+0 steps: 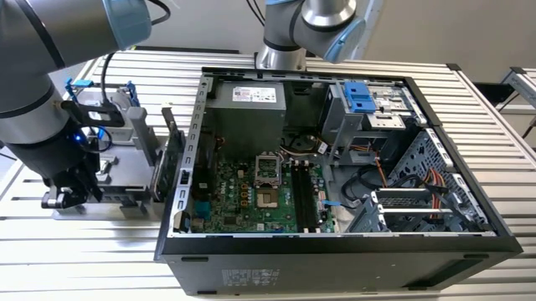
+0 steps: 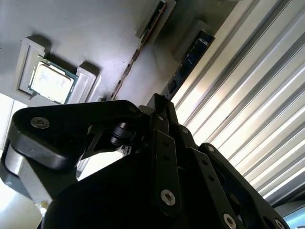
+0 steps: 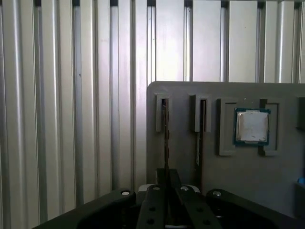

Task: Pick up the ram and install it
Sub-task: 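Pick up the ram and move it above insertion slot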

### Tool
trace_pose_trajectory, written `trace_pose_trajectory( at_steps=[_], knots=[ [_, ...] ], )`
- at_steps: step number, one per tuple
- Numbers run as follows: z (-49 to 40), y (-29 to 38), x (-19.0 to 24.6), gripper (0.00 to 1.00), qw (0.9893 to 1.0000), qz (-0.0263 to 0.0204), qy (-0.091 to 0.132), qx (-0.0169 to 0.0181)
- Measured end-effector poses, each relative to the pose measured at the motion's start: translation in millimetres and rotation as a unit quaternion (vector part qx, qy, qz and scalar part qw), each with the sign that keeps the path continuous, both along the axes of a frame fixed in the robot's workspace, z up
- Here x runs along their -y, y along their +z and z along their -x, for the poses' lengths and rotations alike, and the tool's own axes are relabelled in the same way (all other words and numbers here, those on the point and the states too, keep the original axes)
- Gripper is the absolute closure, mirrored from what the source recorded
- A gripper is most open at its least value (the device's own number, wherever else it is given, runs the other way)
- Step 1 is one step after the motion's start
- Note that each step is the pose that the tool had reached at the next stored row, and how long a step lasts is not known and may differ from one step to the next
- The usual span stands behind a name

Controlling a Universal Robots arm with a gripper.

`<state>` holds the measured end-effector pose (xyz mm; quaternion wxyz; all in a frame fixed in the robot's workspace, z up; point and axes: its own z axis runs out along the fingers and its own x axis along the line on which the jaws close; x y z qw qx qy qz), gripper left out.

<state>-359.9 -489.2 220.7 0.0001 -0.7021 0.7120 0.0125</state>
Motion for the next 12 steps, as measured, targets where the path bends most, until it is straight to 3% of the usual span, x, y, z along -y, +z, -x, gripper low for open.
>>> trace_pose_trajectory(
  at_steps=[12],
  knots=[
    [0.0, 10.3, 0.0, 1.0, 1.0, -0.0001, 0.0, 0.0]
  ],
)
